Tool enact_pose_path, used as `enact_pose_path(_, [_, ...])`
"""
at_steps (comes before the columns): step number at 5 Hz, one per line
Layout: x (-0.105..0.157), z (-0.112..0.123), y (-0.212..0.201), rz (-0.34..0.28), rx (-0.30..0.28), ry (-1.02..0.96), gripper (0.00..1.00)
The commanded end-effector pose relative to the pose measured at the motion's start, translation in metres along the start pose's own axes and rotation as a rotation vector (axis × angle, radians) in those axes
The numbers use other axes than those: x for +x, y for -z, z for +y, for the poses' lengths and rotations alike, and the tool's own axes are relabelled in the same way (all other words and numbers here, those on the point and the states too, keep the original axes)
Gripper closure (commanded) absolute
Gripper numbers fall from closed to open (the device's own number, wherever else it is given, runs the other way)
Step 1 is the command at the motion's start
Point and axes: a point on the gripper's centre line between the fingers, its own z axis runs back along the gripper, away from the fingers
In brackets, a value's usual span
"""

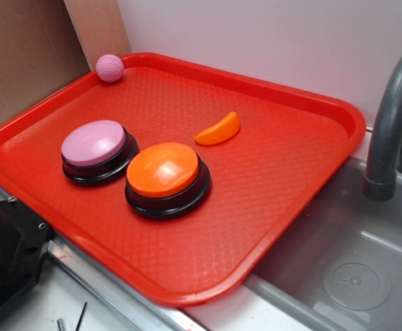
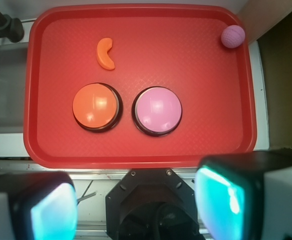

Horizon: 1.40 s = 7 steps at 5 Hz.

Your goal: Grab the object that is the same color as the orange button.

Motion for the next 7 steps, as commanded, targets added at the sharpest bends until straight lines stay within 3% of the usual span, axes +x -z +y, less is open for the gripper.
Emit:
enact_pose_path(1, [0.000, 0.000, 0.000, 0.000, 0.000, 0.000, 0.00])
enact_pose_path(3, [0.037, -0.006, 0.031, -0.063, -0.033, -0.212, 0.00])
enact_pose_path(5, [0.088, -0.023, 0.078, -0.125, 0.011, -0.336, 0.00])
enact_pose_path(6, [0.113, -0.030, 0.103, -0.130, 0.008, -0.343, 0.00])
enact_pose_path(7, [0.130, -0.035, 0.130, -0.093, -0.023, -0.343, 0.00])
